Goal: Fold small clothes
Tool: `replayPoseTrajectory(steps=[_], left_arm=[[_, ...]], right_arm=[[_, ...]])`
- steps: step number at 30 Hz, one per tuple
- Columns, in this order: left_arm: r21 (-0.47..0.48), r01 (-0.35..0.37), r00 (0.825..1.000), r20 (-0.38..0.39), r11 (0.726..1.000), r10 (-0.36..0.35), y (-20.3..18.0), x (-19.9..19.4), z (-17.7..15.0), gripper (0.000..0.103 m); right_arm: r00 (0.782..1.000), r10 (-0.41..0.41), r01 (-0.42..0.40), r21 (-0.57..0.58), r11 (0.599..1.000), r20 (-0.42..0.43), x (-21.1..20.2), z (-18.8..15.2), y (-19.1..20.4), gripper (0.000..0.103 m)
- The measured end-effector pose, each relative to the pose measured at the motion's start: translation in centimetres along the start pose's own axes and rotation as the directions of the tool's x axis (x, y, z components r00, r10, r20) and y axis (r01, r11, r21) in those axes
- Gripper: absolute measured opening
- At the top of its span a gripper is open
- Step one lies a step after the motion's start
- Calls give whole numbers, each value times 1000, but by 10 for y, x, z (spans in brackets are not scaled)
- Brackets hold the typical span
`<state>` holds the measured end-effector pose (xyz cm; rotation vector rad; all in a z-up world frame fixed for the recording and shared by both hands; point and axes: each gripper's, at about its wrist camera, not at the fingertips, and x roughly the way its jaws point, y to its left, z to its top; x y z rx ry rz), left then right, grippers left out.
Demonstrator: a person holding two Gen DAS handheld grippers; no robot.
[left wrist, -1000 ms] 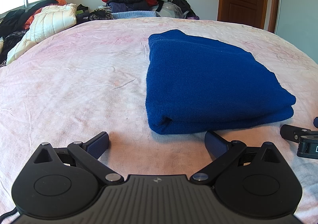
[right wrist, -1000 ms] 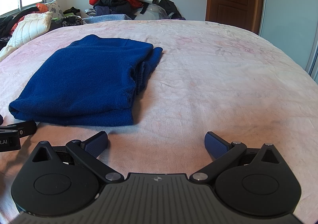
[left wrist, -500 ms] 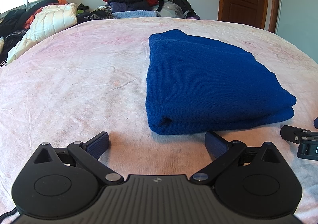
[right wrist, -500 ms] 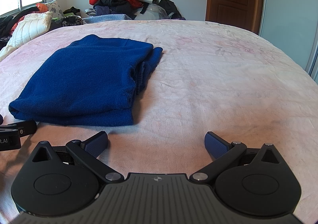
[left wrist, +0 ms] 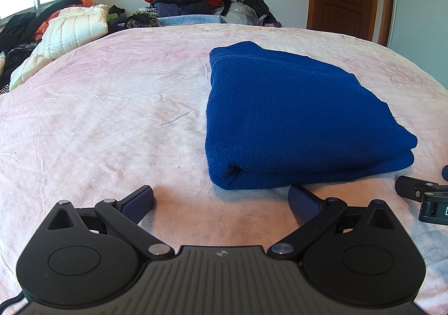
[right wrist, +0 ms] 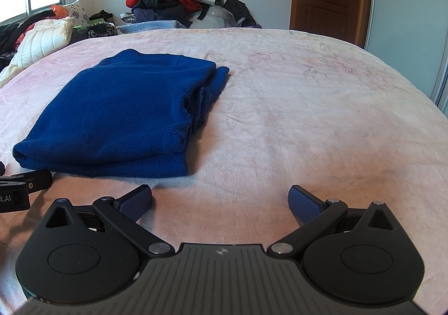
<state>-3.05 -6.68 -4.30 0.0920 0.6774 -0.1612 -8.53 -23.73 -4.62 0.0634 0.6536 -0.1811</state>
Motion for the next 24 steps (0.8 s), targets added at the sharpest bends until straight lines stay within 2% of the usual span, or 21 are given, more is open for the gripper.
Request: replayPoseTrajectory(steps=[12,24], left_arm=[[-9,9,1000,6,1000,-9,2,-2,-2,103],[-21,-22,1000,-1,1000,22,4,-1,0,103]], right_arm=[[1000,0,0,0,1000,0,0,0,0,102],[1000,0,0,0,1000,0,-1,-1,1,102]])
